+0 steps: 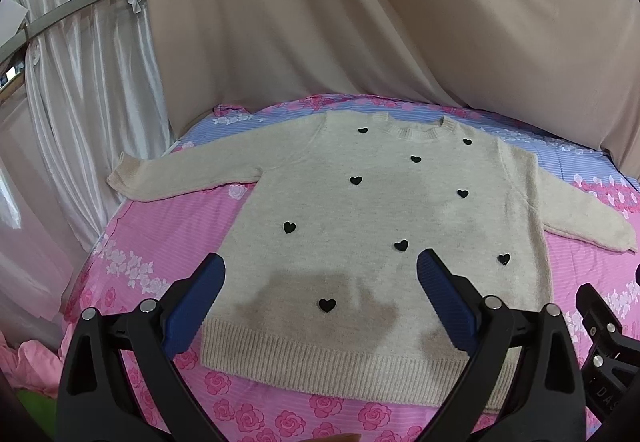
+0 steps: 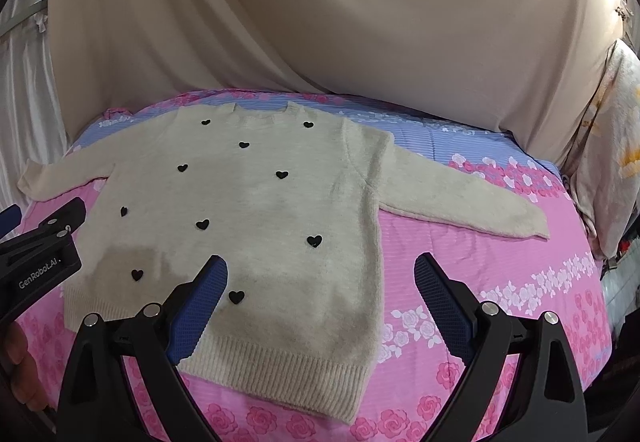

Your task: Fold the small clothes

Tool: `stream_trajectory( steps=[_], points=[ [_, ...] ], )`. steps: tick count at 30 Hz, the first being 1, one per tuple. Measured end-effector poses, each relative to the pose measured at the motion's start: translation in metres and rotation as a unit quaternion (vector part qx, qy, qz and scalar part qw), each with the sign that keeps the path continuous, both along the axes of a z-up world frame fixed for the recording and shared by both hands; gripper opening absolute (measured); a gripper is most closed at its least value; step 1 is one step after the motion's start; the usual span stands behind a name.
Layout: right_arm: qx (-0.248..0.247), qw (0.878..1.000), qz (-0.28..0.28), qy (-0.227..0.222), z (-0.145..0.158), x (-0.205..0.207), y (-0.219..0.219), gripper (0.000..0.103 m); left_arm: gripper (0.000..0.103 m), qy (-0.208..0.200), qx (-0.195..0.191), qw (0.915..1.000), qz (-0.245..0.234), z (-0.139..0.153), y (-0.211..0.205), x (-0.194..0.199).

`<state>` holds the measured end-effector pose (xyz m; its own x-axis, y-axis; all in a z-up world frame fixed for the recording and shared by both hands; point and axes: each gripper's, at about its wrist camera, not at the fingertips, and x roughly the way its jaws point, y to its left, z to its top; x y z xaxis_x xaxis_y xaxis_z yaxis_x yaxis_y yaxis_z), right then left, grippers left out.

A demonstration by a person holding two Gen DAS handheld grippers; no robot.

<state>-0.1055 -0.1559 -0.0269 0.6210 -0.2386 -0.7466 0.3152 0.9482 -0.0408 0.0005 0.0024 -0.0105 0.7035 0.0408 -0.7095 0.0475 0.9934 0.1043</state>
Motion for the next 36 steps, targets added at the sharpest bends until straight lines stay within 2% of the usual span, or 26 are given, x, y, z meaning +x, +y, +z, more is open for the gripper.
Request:
stream_trajectory(
  steps=[36],
  points=[
    [-0.002, 1.0, -0.001, 0.0, -0.0004, 0.0009, 0.0058, 0.093, 0.095, 0.0, 0.006, 1.0, 0.002, 0.0004, -0.0055, -0.0067]
  ],
)
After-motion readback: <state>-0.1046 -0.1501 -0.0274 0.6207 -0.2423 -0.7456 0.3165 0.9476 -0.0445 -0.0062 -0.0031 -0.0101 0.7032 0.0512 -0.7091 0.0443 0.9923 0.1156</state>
